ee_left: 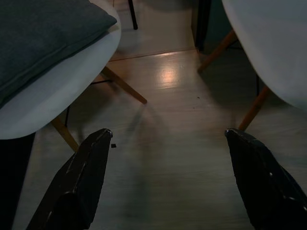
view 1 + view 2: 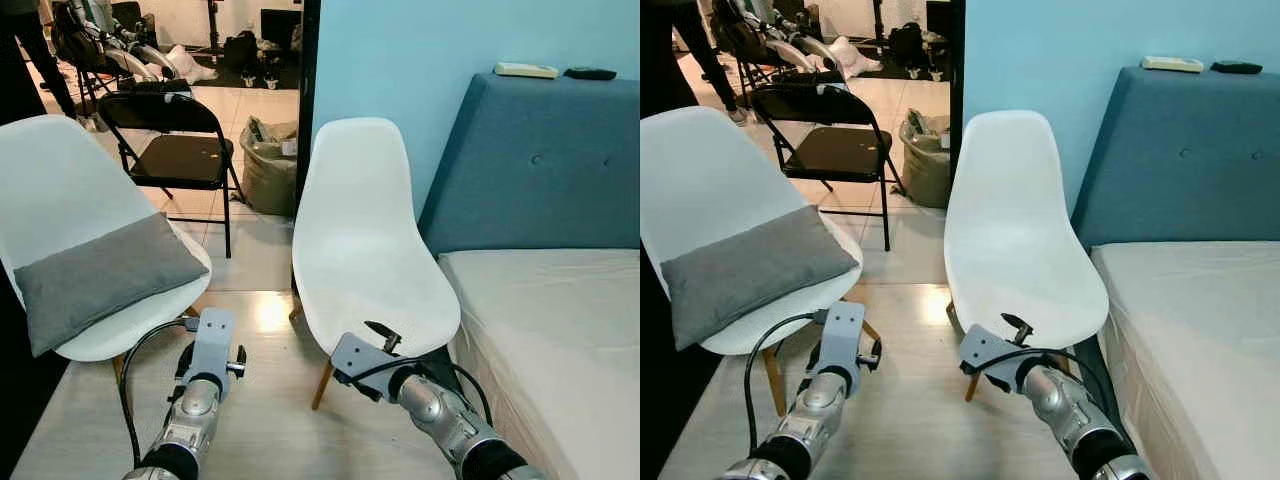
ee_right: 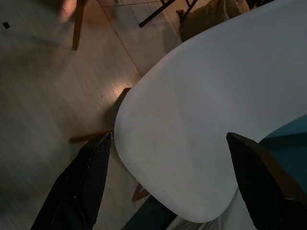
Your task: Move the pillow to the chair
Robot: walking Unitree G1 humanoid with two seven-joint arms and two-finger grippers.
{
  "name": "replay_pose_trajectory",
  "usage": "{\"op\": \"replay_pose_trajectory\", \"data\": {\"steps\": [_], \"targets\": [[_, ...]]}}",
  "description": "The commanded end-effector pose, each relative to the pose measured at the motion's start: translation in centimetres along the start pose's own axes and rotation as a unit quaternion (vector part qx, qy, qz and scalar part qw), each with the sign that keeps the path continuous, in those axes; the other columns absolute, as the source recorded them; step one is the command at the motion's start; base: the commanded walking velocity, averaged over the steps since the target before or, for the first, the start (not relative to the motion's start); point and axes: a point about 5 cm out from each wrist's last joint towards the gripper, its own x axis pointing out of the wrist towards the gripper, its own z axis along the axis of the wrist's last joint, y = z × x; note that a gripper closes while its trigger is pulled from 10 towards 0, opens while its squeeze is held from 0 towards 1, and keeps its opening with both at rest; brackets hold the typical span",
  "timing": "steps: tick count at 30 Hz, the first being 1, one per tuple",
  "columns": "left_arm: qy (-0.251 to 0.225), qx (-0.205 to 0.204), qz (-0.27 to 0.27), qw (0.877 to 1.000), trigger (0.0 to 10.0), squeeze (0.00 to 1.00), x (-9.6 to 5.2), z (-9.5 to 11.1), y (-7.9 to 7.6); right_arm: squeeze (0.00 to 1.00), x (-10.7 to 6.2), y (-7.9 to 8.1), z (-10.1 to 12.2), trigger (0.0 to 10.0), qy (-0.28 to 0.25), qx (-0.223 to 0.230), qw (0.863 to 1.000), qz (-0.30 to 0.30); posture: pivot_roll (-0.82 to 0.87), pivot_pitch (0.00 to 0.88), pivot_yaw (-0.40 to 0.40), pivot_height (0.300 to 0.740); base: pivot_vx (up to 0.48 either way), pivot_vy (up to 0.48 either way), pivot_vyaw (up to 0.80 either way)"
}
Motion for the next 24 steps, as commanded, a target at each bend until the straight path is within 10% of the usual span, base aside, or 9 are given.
{"op": "replay_pose_trajectory", "data": {"steps": [1, 8, 10, 12, 14, 15, 16, 24], "targets": [[0.012, 0.002, 0.004, 1.000, 10.0, 0.00, -0.3, -0.8, 0.3, 0.00, -0.1, 0.6, 0.1, 10.0, -0.007, 0.003, 1.000, 0.012, -0.05, 0.060, -0.060, 0.740, 0.000, 0.000, 0.00], [0.010, 0.000, 0.007, 1.000, 10.0, 0.00, -0.4, -1.0, 0.3, 0.00, 0.1, 0.8, 0.3, 10.0, -0.004, -0.016, 1.000, 0.023, -0.02, 0.060, -0.074, 0.740, 0.000, 0.000, 0.00], [0.011, -0.001, 0.011, 1.000, 10.0, 0.00, -0.6, -1.2, 0.4, 0.00, 0.3, -0.4, 0.4, 10.0, 0.015, 0.118, 0.993, -0.012, -0.02, 0.061, -0.074, 0.740, 0.000, 0.000, 0.00], [0.012, -0.002, 0.012, 1.000, 10.0, 0.00, -0.6, -1.3, 0.5, 0.00, 0.3, -1.8, 0.4, 10.0, 0.025, 0.202, 0.976, -0.072, -0.02, 0.062, -0.071, 0.740, 0.000, 0.000, 0.00], [0.013, 0.000, 0.010, 1.000, 10.0, 0.00, -0.7, -1.5, 0.5, 0.00, 0.0, -3.8, -0.4, 10.0, 0.078, 0.340, 0.923, -0.164, -0.02, 0.065, -0.064, 0.740, 0.000, 0.000, 0.00], [0.013, 0.000, 0.010, 1.000, 10.0, 0.00, -0.7, -1.5, 0.5, 0.00, 0.0, -3.8, -0.4, 10.0, 0.078, 0.340, 0.923, -0.164, -0.02, 0.065, -0.064, 0.740, 0.000, 0.000, 0.00], [0.015, 0.003, 0.004, 1.000, 10.0, 0.00, -0.8, -1.7, 0.4, 0.00, 0.3, -3.6, -0.8, 10.0, 0.109, 0.475, 0.858, -0.159, -0.03, 0.067, -0.045, 0.740, 0.000, 0.000, 0.00], [0.030, 0.000, -0.003, 1.000, 10.0, 0.00, -1.4, -2.7, 0.2, 0.00, 0.8, -1.2, -0.9, 10.0, 0.102, 0.529, 0.830, -0.142, -0.04, 0.081, -0.057, 0.740, 0.000, 0.000, 0.00]]}}
